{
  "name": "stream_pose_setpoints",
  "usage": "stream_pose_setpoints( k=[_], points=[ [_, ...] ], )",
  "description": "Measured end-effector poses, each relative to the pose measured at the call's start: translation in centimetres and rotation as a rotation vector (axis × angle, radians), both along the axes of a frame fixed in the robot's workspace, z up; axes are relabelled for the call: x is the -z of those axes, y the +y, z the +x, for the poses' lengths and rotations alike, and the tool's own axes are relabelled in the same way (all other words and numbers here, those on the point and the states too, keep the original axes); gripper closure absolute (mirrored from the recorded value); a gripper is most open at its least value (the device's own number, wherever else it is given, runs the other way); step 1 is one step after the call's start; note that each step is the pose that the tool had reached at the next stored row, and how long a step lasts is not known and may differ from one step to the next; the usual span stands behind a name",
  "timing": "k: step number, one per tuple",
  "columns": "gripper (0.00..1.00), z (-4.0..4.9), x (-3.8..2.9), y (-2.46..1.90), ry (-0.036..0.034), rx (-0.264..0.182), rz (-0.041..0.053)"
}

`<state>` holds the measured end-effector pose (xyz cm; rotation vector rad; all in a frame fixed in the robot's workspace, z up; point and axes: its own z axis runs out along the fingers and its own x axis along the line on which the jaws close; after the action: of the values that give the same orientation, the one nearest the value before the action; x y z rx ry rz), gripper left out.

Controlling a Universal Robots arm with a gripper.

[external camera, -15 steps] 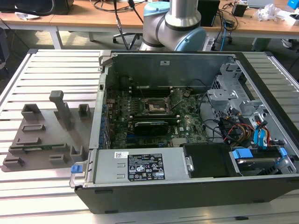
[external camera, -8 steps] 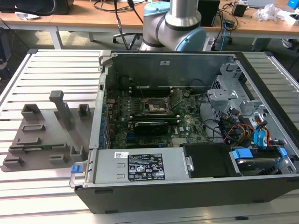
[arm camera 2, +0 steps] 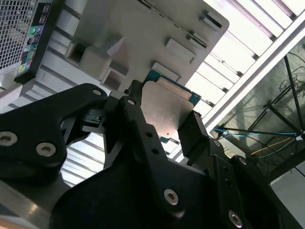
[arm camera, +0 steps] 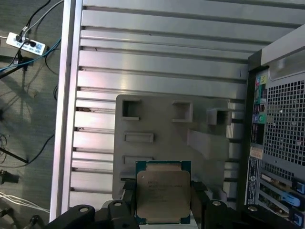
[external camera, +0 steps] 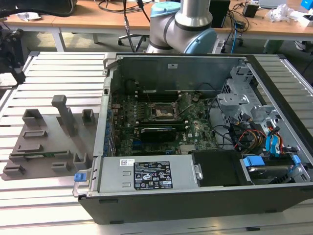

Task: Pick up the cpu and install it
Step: 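Pick up the cpu and move it towards the insertion slot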

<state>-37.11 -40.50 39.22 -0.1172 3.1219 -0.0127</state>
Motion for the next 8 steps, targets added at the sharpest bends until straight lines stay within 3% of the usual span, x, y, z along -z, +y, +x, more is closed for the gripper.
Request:
stream_pose_setpoints(
  k=[8],
  points=[
    [0.45,2.81,-0.01,0.00,0.0018,0.000,-0.0046]
  ],
)
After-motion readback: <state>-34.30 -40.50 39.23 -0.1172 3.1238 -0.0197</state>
